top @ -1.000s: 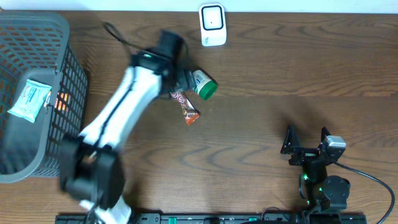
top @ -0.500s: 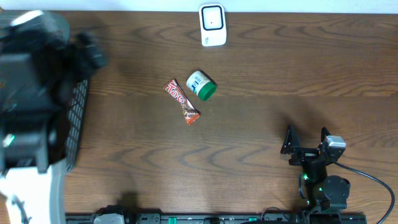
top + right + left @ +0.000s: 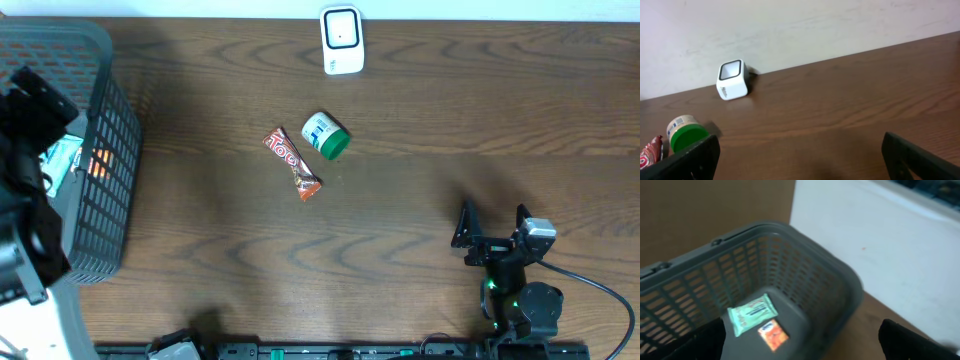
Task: Scan the item barcode
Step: 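Move the left gripper back into the basket toward the Kleenex pack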
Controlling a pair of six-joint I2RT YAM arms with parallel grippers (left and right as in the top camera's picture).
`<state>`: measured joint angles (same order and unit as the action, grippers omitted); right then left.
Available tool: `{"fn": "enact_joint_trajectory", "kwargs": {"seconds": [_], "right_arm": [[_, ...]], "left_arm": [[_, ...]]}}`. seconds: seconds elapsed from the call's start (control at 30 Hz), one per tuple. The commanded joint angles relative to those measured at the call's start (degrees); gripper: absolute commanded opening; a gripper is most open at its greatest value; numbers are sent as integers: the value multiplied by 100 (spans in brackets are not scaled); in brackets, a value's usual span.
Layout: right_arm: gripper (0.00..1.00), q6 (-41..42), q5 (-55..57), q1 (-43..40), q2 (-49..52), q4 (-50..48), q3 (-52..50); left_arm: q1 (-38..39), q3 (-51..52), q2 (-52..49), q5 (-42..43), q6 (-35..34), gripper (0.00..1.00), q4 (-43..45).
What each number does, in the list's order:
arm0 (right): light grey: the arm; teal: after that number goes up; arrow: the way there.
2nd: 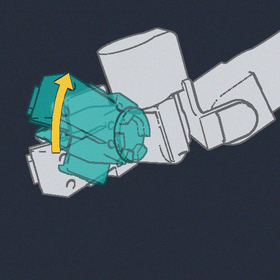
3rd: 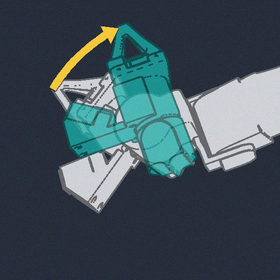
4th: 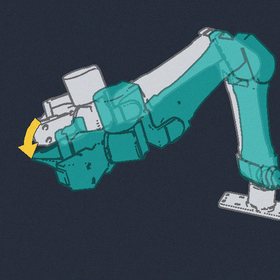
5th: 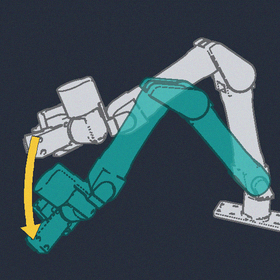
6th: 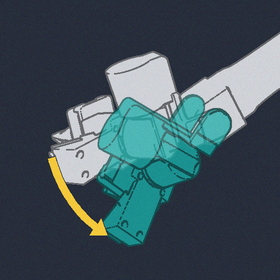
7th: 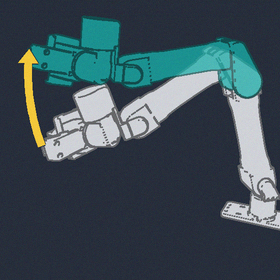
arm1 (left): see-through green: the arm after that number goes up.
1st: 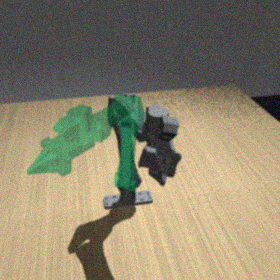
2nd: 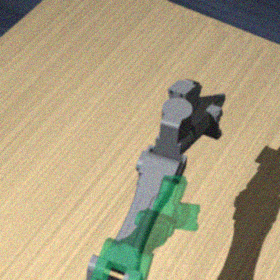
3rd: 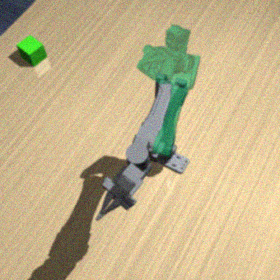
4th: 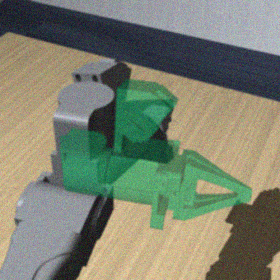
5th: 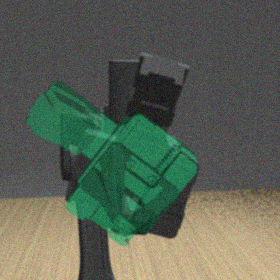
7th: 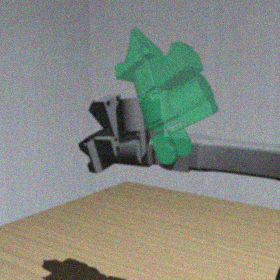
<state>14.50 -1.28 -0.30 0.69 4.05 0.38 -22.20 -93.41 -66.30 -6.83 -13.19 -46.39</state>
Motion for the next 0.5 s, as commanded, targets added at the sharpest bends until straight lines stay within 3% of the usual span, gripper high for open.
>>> {"fn": "enact_joint_trajectory", "kwargs": {"seconds": [0.0, 0.17, 0.47], "right_arm": [[99, 46, 35, 114, -31, 22, -7], [99, 46, 35, 114, -31, 22, -7], [99, 46, 33, 114, -31, 22, -7]], "left_arm": [[-273, -48, -326, -74, 155, 98, 9], [-662, -48, -940, -74, -87, 98, -63], [-1099, -48, -2057, -70, -1722, 98, -688]]}}
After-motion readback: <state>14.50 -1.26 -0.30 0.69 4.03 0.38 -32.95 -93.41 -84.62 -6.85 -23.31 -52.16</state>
